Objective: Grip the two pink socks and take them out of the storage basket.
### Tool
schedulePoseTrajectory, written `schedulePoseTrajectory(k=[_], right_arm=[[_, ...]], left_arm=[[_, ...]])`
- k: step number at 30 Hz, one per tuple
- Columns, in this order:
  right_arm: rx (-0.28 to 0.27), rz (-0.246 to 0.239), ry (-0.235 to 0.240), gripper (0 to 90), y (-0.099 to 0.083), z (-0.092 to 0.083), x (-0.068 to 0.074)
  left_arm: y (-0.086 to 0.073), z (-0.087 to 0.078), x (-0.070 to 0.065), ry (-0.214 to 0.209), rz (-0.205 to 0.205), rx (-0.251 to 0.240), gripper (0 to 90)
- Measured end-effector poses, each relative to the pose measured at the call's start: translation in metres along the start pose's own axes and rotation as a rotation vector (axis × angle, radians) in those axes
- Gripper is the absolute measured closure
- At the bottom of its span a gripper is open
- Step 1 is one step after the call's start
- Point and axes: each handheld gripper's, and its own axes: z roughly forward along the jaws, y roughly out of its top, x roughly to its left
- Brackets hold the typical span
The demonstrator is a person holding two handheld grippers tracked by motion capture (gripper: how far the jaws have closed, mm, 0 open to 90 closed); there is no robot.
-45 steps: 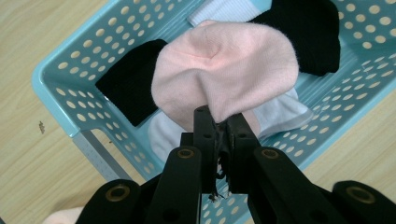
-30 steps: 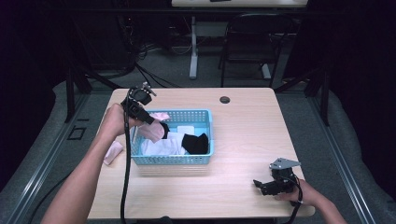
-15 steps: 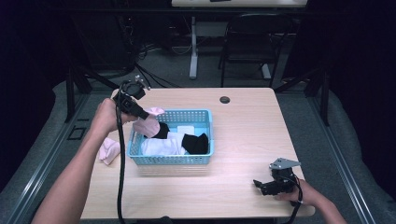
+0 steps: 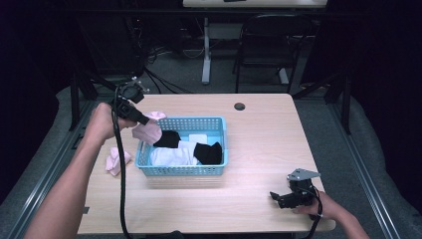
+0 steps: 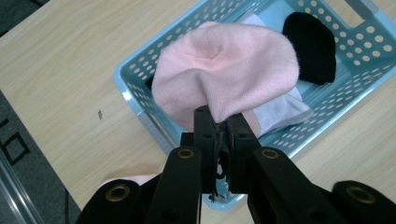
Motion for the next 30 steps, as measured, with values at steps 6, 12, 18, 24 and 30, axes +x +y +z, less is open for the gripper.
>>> schedulePoseTrajectory(k=[6, 12, 18, 24, 30], right_arm=[[0.0, 0.0, 0.0, 0.0, 0.0, 0.0, 0.0], [0.0, 0.0, 0.0, 0.0, 0.0, 0.0, 0.0], [0.005, -0.006, -0.004, 0.0, 0.0, 0.0, 0.0], [0.007, -0.006, 0.003, 0.0, 0.0, 0.0, -0.001], [0.007, -0.006, 0.004, 0.0, 0.001, 0.0, -0.001]], left_arm=[[-0.008, -0.007, 0.01, 0.015, -0.021, -0.001, 85.2], [-0.016, -0.017, 0.025, 0.029, -0.046, -0.01, 85.2], [-0.029, -0.021, 0.04, 0.043, -0.092, -0.004, 85.2], [-0.04, -0.022, 0.055, 0.058, -0.129, 0.005, 85.2], [-0.055, -0.012, 0.067, 0.073, -0.167, 0.028, 85.2]])
